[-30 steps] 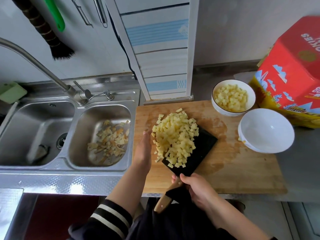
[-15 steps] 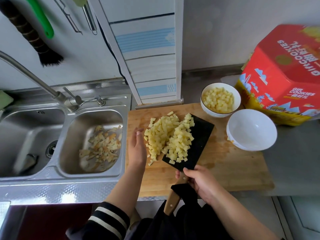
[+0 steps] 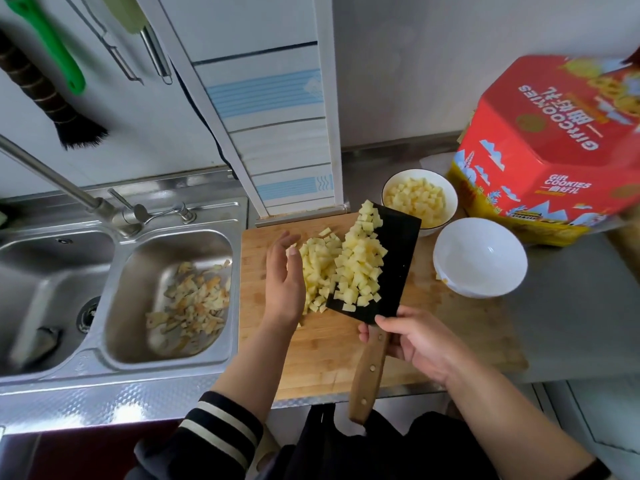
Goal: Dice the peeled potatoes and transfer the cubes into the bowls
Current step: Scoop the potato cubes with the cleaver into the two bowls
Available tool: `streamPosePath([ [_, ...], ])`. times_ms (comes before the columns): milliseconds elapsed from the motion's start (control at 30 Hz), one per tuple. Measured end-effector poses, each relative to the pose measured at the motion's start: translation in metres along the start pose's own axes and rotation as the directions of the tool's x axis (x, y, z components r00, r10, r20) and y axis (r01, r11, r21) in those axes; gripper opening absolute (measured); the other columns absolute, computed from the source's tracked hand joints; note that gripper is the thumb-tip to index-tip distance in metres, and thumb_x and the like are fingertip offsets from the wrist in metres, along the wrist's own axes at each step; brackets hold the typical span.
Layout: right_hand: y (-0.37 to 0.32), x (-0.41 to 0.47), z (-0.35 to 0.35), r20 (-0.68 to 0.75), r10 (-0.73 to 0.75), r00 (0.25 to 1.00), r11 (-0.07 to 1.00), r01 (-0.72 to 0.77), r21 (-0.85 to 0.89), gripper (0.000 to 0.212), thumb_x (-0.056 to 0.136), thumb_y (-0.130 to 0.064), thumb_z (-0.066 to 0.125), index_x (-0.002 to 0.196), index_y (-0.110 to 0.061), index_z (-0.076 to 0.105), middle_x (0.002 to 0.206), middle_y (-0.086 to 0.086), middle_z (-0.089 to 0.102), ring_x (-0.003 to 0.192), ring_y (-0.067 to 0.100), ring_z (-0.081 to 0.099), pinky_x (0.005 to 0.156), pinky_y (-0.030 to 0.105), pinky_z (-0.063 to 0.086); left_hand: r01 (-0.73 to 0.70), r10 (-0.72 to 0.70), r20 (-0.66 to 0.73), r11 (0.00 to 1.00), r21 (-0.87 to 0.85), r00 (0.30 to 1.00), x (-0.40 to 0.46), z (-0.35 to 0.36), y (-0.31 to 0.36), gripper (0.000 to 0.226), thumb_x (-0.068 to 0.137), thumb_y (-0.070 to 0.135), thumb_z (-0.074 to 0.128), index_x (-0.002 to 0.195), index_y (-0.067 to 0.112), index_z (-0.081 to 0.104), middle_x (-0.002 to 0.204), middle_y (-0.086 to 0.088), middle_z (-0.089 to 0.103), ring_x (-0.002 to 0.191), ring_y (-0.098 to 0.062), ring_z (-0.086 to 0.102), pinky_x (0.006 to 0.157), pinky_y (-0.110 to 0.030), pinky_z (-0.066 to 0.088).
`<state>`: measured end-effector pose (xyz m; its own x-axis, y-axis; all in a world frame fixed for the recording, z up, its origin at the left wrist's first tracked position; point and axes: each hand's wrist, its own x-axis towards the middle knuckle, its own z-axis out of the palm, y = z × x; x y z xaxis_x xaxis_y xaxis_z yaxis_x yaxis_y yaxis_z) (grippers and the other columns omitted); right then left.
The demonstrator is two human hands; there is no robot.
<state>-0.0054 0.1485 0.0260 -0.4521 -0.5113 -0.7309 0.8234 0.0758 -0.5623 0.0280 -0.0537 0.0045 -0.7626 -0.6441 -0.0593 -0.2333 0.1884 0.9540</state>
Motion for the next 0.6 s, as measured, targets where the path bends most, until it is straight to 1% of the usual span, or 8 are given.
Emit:
streamPosePath([
  [67, -0.003, -0.005, -0.006, 0.001, 0.003, 1.000, 1.000, -0.003, 0.005, 0.049, 0.093, 0.004, 0.055, 0.135, 0.017, 0.034, 0.100, 0.031, 0.068, 0.087, 0.036, 0.070, 0.072, 0.040, 0.061, -0.013, 0.013, 0.045, 1.000, -0.005, 0.999, -0.001, 0.006, 0.003, 0.031, 0.102, 0.031, 0.036, 0.126, 0.028, 0.054, 0.141, 0.014, 0.045, 0.133, -0.010, 0.039, 0.110, -0.034, 0.031],
  [167, -0.007, -0.015, -0.014, 0.005, -0.005, 1.000, 1.000, 0.005, 0.011, 0.039, 0.093, 0.004, 0.054, 0.129, 0.013, 0.042, 0.093, 0.028, 0.069, 0.083, 0.035, 0.070, 0.068, 0.038, 0.061, 0.022, -0.016, 0.113, 0.998, -0.052, 0.993, -0.003, 0.012, 0.010, 0.030, 0.105, 0.026, 0.035, 0.128, 0.029, 0.054, 0.135, 0.018, 0.050, 0.125, 0.001, 0.043, 0.106, -0.029, 0.032],
  [233, -0.008, -0.024, -0.023, -0.012, -0.015, 1.000, 1.000, 0.015, 0.004, 0.041, 0.093, 0.004, 0.054, 0.130, 0.016, 0.040, 0.095, 0.028, 0.069, 0.084, 0.035, 0.070, 0.067, 0.037, 0.060, 0.049, -0.031, 0.188, 0.994, -0.094, 0.982, -0.004, 0.022, 0.015, 0.030, 0.105, 0.035, 0.033, 0.127, 0.035, 0.054, 0.133, 0.020, 0.052, 0.124, 0.006, 0.043, 0.104, -0.026, 0.031],
  [300, -0.007, -0.030, -0.033, -0.029, -0.025, 0.999, 1.000, 0.025, 0.002, 0.044, 0.093, 0.004, 0.054, 0.132, 0.017, 0.038, 0.097, 0.029, 0.068, 0.084, 0.035, 0.070, 0.066, 0.037, 0.059, 0.122, -0.070, 0.274, 0.976, -0.178, 0.959, -0.004, 0.031, 0.020, 0.038, 0.101, 0.048, 0.029, 0.131, 0.039, 0.051, 0.142, 0.013, 0.049, 0.132, -0.003, 0.042, 0.109, -0.027, 0.030],
  [367, -0.006, -0.039, -0.045, -0.050, -0.043, 0.998, 0.999, 0.045, 0.030, 0.041, 0.093, 0.004, 0.053, 0.130, 0.017, 0.041, 0.095, 0.029, 0.068, 0.081, 0.034, 0.070, 0.063, 0.036, 0.059, 0.217, -0.110, 0.388, 0.945, -0.243, 0.915, -0.006, 0.046, 0.026, 0.048, 0.104, 0.047, 0.021, 0.142, 0.028, 0.043, 0.150, 0.006, 0.043, 0.137, -0.007, 0.038, 0.116, -0.030, 0.027],
  [433, -0.007, -0.046, -0.053, -0.058, -0.068, 0.996, 0.996, 0.071, 0.046, 0.032, 0.093, 0.004, 0.051, 0.123, 0.014, 0.049, 0.091, 0.025, 0.068, 0.079, 0.031, 0.068, 0.062, 0.034, 0.059, 0.284, -0.137, 0.468, 0.923, -0.259, 0.873, -0.010, 0.058, 0.032, 0.053, 0.106, 0.043, 0.015, 0.149, 0.018, 0.035, 0.154, 0.002, 0.038, 0.140, -0.009, 0.035, 0.119, -0.032, 0.023],
  [500, -0.006, -0.053, -0.064, -0.083, -0.095, 0.992, 0.992, 0.102, 0.081, 0.025, 0.093, 0.003, 0.050, 0.116, 0.010, 0.056, 0.089, 0.023, 0.068, 0.078, 0.030, 0.067, 0.063, 0.034, 0.059, 0.300, -0.132, 0.512, 0.918, -0.260, 0.849, -0.015, 0.073, 0.035, 0.053, 0.107, 0.040, 0.014, 0.150, 0.015, 0.034, 0.154, 0.001, 0.038, 0.142, -0.011, 0.034, 0.121, -0.034, 0.021],
  [600, -0.004, -0.061, -0.078, -0.126, -0.110, 0.986, 0.988, 0.123, 0.099, 0.019, 0.093, 0.001, 0.050, 0.109, 0.005, 0.060, 0.090, 0.023, 0.068, 0.080, 0.030, 0.065, 0.068, 0.036, 0.058, 0.287, -0.122, 0.529, 0.927, -0.242, 0.840, -0.018, 0.088, 0.039, 0.051, 0.108, 0.038, 0.016, 0.149, 0.016, 0.036, 0.152, 0.002, 0.041, 0.141, -0.011, 0.035, 0.120, -0.033, 0.021],
])
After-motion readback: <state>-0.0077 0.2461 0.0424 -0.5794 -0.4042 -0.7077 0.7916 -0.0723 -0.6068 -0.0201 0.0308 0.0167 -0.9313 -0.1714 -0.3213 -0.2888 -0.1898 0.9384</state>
